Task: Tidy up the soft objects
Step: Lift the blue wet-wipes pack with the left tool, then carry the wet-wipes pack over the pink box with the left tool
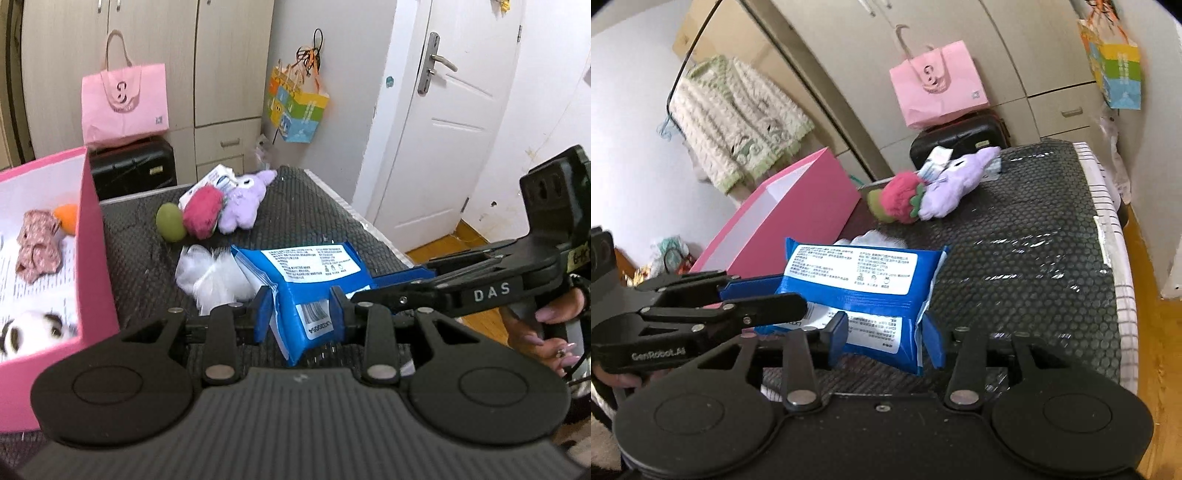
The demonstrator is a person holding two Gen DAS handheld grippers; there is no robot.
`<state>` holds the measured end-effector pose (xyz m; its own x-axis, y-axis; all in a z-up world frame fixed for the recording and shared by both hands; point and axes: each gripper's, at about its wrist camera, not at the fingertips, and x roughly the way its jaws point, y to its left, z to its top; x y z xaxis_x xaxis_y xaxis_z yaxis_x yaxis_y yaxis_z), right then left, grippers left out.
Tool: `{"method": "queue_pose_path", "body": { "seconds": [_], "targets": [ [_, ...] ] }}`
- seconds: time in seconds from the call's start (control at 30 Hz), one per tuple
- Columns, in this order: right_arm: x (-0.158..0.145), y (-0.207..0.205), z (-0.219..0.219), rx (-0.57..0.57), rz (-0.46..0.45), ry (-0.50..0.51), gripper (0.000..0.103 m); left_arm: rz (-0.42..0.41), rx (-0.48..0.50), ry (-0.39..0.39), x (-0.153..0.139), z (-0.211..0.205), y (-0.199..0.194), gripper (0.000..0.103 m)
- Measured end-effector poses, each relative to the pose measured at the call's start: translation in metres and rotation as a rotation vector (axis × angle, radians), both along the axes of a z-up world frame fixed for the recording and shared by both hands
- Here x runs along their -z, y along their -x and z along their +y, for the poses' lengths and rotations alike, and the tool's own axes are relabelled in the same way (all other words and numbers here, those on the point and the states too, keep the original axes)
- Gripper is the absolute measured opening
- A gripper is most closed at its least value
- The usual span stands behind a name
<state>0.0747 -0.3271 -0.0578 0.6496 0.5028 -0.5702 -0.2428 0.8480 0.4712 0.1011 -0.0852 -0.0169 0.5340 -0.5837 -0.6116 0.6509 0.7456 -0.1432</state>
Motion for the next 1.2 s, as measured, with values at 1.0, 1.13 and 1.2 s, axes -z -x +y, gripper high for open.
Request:
{"method": "queue_pose_path", "body": {
  "seconds": [1.0,1.13,1.2],
  "targets": [
    [-0.101,0.006,0.198,-0.37,-0.058,0.25,0.067,0.141,-0.107,0.075,-0.066,0.195,0.03,0.031],
    [-0.115,-0.011,0.216,-0.377,-0.109,0.259,0.067,0.083,-0.152,0.075,-0.075,0.207,0.017,0.031],
    [-0.12,-0.021,0.222,-0.37,-0.131,0.261,0.067,0.064,-0.173,0.084,-0.078,0.213,0.005,0.031]
  ]
}}
